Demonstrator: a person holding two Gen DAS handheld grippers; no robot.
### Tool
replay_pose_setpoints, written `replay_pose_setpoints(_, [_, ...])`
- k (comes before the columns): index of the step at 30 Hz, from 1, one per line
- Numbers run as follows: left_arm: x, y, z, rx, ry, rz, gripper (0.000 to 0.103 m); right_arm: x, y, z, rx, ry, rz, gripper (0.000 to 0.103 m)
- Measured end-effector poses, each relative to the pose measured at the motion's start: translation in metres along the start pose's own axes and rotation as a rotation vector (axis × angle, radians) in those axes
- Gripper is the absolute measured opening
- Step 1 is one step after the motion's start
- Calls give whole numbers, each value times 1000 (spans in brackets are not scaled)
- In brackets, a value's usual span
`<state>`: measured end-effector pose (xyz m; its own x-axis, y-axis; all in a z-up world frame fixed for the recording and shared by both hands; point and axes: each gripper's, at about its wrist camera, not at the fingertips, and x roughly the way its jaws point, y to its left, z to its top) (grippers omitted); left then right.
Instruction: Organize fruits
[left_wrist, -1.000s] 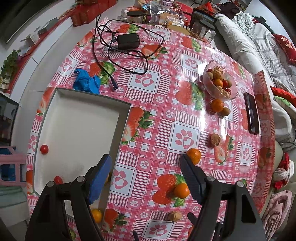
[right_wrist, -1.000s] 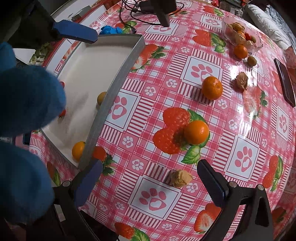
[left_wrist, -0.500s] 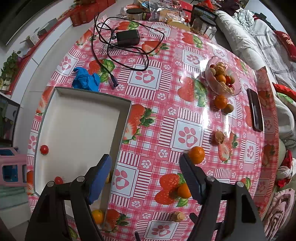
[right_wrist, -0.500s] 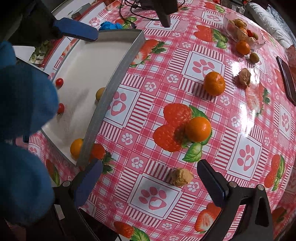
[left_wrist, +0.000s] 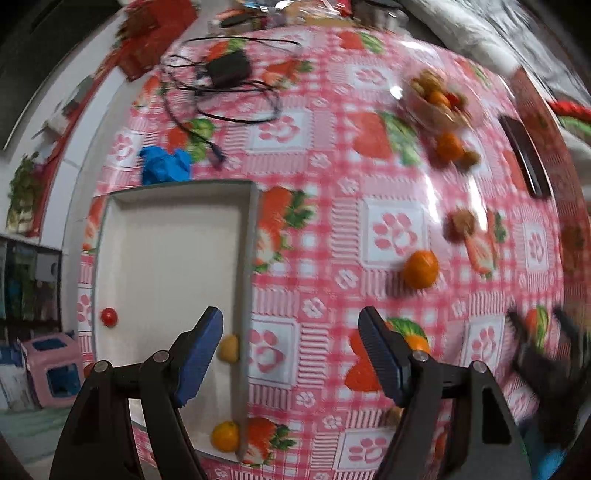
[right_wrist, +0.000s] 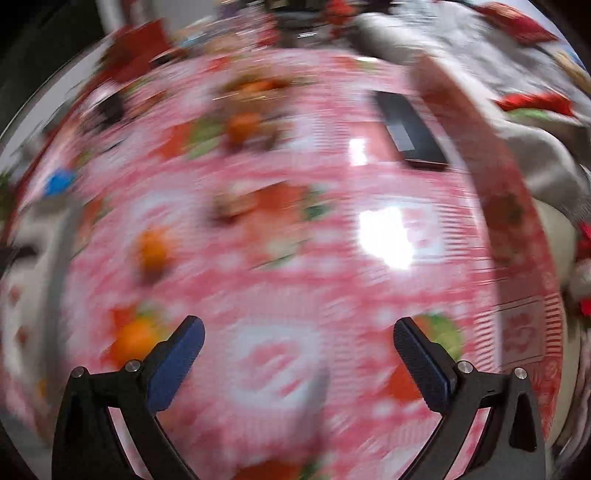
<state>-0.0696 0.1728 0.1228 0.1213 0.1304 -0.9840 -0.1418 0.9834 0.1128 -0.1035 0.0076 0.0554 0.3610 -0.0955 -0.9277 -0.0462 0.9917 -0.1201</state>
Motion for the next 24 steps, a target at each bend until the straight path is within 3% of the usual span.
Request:
replay_pose_setpoints(5, [7, -45, -21, 150, 35, 18, 79, 29, -41, 9, 122, -114, -24, 103])
replay_pose_setpoints(9, [14, -72, -40, 237, 65, 27, 79, 58, -48, 9, 143, -86, -11, 103])
replay_pose_setpoints(14, [23, -97, -70, 377, 110, 73, 79, 57, -53, -4, 132, -227, -29, 103])
replay_pose_setpoints(18, [27, -107, -92, 473, 138, 94, 79, 49, -54, -13, 133, -226, -28, 103])
replay_pose_setpoints(24, [28, -114, -120, 572, 172, 44, 79, 50, -54, -11, 133, -225, -27, 103])
